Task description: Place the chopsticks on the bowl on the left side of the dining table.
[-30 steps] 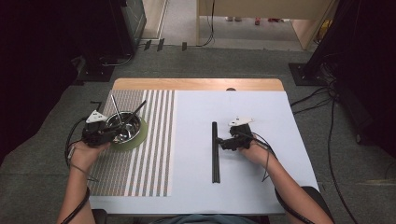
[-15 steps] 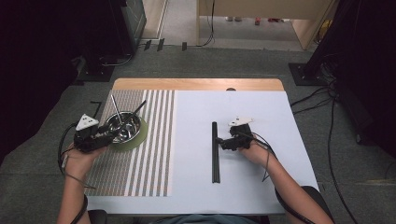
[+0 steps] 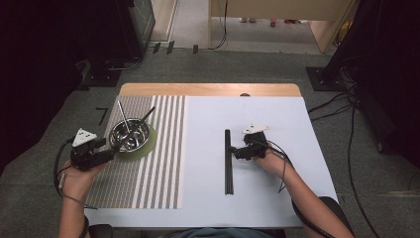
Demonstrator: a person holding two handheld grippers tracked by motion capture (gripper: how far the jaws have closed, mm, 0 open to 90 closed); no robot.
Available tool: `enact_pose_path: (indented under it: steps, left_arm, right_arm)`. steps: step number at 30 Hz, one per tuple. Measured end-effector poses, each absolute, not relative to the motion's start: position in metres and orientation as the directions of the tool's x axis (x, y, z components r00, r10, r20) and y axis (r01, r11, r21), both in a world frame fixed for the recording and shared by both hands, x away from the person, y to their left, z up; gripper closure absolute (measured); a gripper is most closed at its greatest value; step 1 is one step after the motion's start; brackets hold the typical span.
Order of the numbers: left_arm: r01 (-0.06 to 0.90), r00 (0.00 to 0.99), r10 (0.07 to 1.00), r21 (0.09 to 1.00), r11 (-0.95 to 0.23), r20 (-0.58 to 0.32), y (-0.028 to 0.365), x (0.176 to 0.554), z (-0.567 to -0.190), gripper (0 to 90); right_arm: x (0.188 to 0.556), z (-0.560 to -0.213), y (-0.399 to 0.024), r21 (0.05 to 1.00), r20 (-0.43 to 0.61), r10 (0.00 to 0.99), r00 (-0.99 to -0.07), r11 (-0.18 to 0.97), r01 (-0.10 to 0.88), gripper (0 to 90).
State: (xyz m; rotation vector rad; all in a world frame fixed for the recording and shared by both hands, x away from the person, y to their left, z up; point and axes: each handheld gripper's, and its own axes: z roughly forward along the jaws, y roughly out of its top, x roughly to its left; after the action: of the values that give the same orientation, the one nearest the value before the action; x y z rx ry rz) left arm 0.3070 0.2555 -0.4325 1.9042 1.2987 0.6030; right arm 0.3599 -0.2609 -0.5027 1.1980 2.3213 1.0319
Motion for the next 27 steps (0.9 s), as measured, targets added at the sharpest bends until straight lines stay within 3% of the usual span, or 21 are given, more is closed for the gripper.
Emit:
enact_pose_path:
  steps: [16, 27]
  left_arm:
    - [0.61, 0.374, 0.927, 0.76, -0.224, -0.027, 0.264, 0.305, -0.441, 43.5]
    - [0.624, 0.308, 0.95, 0.765, -0.16, -0.052, 0.278, 0.307, -0.443, 43.3]
  right_arm:
    - [0.36, -0.503, -0.261, 0.73, 0.036, 0.806, -0.591, 0.382, 0.567, 11.0]
    - [0.36, -0.503, -0.261, 0.73, 0.034, 0.805, -0.592, 0.384, 0.565, 10.9]
